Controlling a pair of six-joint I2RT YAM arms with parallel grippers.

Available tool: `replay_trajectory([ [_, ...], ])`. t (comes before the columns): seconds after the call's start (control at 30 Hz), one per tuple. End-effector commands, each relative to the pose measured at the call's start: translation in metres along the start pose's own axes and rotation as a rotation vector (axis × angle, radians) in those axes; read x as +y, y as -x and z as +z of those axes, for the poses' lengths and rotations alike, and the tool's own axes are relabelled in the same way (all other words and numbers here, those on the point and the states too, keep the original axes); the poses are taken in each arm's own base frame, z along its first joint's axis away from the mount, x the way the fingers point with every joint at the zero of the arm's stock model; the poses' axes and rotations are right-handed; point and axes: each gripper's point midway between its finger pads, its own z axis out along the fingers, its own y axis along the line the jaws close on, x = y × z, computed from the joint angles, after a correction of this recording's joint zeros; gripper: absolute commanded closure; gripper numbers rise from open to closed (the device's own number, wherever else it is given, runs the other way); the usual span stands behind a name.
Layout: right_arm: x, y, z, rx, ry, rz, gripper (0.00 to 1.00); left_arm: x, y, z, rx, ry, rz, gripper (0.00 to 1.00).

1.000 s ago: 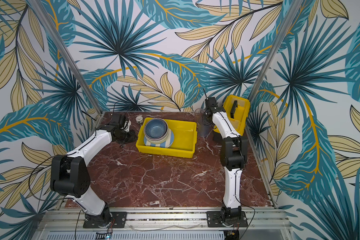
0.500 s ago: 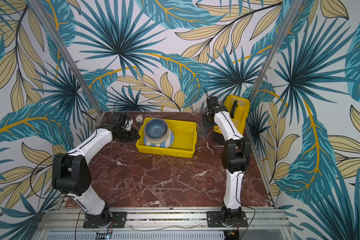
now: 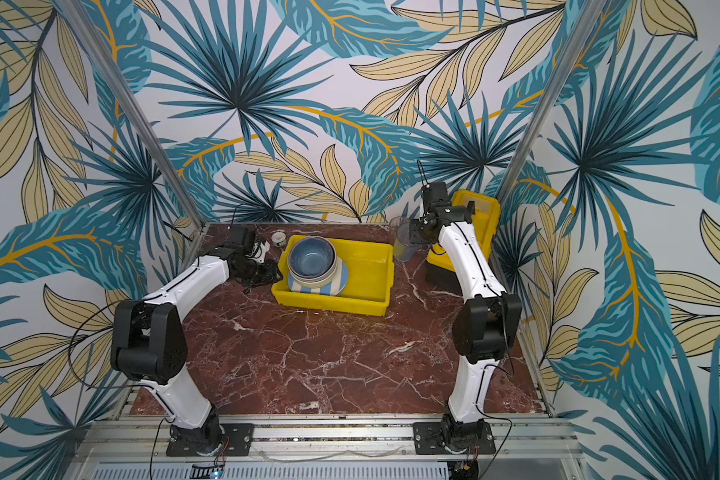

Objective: Place the mixed dishes into the plastic bin
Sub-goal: 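Carry the clear blue cup with the right gripper into the bin and lower it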

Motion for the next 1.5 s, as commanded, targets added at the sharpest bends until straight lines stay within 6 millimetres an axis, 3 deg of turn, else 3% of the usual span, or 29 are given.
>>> replay_trajectory([
  [0.0,0.011,0.002,-0.03,-0.025,0.033,0.003,0.97,0.001,0.003,0.004,0.005,-0.011,0.006,0.55],
  [0.3,0.043,0.01,-0.066,-0.084,0.077,-0.034,0.97,0.008,-0.002,0.015,0.033,0.015,0.005,0.59],
  [0.47,0.058,0.012,-0.062,-0.09,0.115,-0.031,0.98,0.007,-0.007,0.016,0.051,0.005,0.002,0.76],
  [0.83,0.08,0.007,-0.017,-0.043,0.17,-0.015,0.98,0.007,-0.025,0.007,0.064,0.001,0.008,0.92],
  [1.47,0.088,-0.009,0.045,0.032,0.044,-0.039,0.98,-0.005,-0.043,-0.009,0.079,-0.05,0.045,0.94],
])
